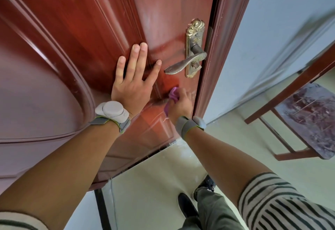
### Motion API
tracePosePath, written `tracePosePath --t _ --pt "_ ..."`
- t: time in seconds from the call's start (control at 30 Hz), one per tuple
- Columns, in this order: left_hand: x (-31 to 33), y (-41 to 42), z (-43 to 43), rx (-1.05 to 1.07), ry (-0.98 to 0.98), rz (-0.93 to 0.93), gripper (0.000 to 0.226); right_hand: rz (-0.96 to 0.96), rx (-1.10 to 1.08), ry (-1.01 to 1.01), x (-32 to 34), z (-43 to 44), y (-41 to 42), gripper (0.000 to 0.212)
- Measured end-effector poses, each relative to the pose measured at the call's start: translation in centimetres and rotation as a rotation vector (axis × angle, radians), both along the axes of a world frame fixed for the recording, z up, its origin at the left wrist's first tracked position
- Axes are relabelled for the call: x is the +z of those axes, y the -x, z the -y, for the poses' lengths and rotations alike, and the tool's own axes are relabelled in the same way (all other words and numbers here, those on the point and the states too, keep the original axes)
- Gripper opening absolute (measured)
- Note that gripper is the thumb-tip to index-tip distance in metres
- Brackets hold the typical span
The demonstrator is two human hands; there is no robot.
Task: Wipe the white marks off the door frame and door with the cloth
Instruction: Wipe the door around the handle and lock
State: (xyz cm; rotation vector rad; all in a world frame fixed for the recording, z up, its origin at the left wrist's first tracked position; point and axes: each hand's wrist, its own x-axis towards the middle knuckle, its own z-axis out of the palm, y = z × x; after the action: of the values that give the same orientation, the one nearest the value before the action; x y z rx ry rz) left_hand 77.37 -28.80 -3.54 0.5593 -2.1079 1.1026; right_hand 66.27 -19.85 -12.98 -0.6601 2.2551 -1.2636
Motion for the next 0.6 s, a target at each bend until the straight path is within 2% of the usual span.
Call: tracePosePath --t 0.1,0.13,0.27,0.33,0.4,0.5,0.6 --pt "0.1 0.0 -0.2 -0.006 0.001 -0.005 0.046 -0.047 0.308 -0.244 -2.3 -0.8 0.0 0.028" --pt "0.1 0.0 -0.3 -0.006 -0.004 -0.004 0.046 -0.040 0.290 -0.250 -2.8 -1.4 0.7 0.030" --pt "0.2 0.2 -0.7 0.025 -0.060 -0.010 0.043 -0.028 -0.144 -0.016 -1.1 -2.4 4.3 0.024" --pt "-0.1 0.3 -1.1 0.052 -0.089 -0.009 0.045 -0.078 -0.211 0.082 0.3 -1.8 5.9 0.025" --pt "-0.3 0.6 -1.2 0.074 -0.106 -0.013 0.048 -0.113 -0.237 0.097 1.1 -0.8 6.6 0.025" --pt "-0.3 0.8 -1.2 0.100 -0.138 0.004 0.051 -0.071 -0.199 -0.040 -0.3 -0.1 7.1 0.021" --pt "-0.2 0.6 -1.3 0.121 -0.155 0.037 0.060 0.035 0.042 -0.384 -2.4 -1.6 8.0 0.018"
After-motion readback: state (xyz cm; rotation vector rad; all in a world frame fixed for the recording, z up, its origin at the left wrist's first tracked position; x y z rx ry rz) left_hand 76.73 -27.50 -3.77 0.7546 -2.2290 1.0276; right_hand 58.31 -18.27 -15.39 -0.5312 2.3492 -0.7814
